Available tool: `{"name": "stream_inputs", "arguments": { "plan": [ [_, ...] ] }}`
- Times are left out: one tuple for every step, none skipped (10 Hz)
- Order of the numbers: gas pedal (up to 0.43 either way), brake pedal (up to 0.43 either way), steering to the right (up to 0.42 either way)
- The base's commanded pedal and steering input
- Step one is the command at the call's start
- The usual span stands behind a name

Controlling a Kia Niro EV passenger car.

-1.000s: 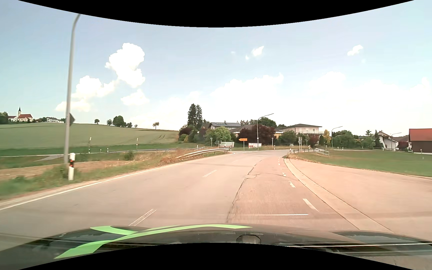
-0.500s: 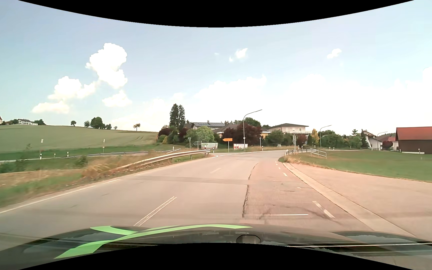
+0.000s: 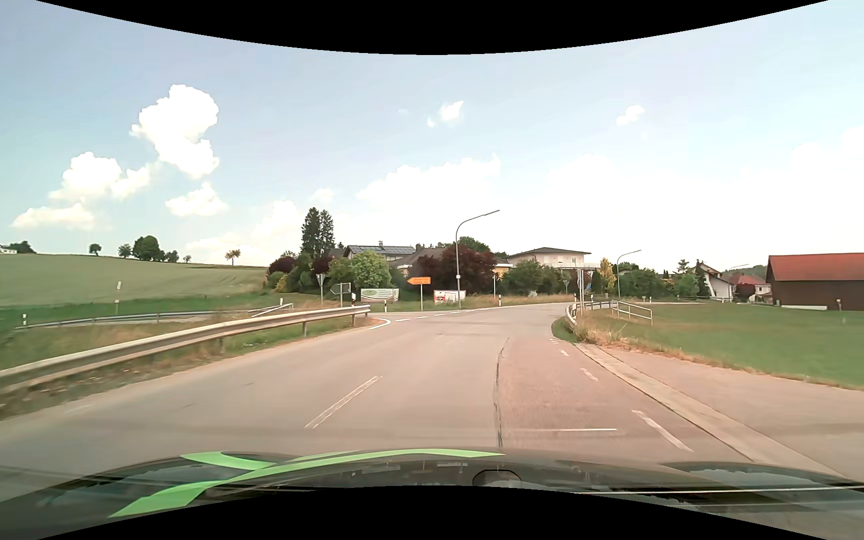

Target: Follow the waypoints while adhering to traffic rules and regulations

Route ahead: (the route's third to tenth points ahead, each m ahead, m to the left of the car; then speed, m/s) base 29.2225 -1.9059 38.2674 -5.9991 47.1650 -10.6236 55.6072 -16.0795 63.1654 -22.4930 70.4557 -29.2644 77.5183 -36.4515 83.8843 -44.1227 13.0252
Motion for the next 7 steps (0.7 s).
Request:
{"name": "stream_inputs", "arguments": {
  "plan": [
    [0.13,0.0,0.048],
    [0.13,0.0,0.048],
    [0.13,0.0,0.046],
    [0.13,0.0,0.042],
    [0.118,0.0,0.04],
    [0.079,0.0,0.04],
    [0.079,0.0,0.041]
  ]
}}
